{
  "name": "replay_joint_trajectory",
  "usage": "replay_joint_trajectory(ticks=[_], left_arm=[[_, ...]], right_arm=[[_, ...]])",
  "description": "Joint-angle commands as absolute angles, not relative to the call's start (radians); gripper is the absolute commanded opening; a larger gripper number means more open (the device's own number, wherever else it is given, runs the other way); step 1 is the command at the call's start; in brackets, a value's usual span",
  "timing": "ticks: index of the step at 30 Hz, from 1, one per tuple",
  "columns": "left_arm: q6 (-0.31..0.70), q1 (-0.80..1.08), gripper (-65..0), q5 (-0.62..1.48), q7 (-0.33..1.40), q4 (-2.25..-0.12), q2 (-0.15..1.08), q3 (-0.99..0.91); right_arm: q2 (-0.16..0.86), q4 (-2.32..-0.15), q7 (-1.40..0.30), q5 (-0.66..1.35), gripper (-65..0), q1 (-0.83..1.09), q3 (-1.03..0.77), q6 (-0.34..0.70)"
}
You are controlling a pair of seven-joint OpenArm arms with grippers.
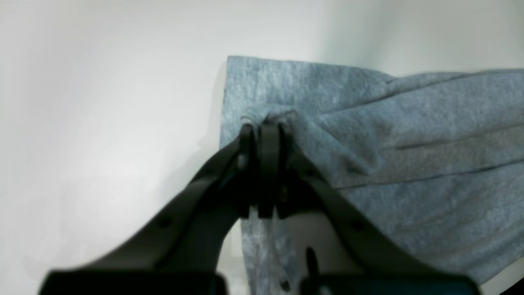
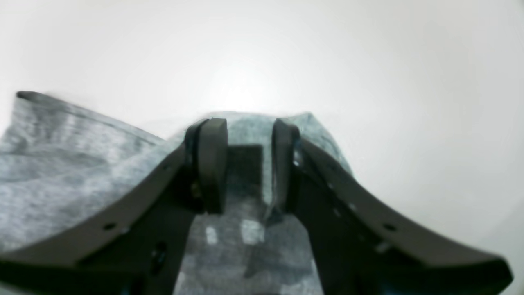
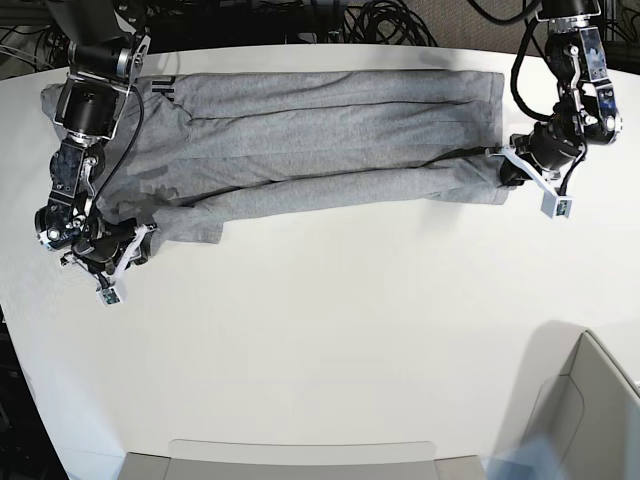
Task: Fold the T-shirt properly
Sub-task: 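Pull the held hem corners apart to stretch the shirt taut, then lift the held corners and fold the shirt lengthwise toward the collar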
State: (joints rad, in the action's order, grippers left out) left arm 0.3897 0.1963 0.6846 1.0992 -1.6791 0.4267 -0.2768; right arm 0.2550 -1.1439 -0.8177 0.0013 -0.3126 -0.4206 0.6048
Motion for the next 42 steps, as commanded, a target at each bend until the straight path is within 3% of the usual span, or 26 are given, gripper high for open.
replay_joint_trajectory(ticks=[1,20,23,26,37,42], left_arm=[[0.39,0.186,-65.0,0.696,1.084,-1.693,0.443,-0.28],[0.39,0.185,-65.0,0.696,1.081,-1.693,0.427,-0.282],[0.39,0.185,-65.0,0.696,1.082,-1.693,0.423,-0.283],[0.39,0.185,-65.0,0.696,1.082,-1.693,0.423,-0.282],[0.39,0.185,-65.0,0.696,1.082,-1.693,0.421,-0.282],[0.39,0.185,-65.0,0.696,1.082,-1.693,0.421,-0.282]], right_arm=[[0.271,-1.159,-0.791,0.015,-45.2,-0.343,-0.421,0.599],[0.291,-1.089,-0.769,0.015,-45.3,-0.358,-0.418,0.595],[0.291,-1.044,-0.769,0.015,-51.4,-0.375,-0.418,0.595],[0.291,-1.038,-0.769,0.015,-65.0,-0.378,-0.418,0.595],[0.291,-1.15,-0.785,0.015,-65.0,-0.358,-0.417,0.601],[0.286,-1.285,-0.892,0.018,-65.0,-0.349,-0.417,0.604]])
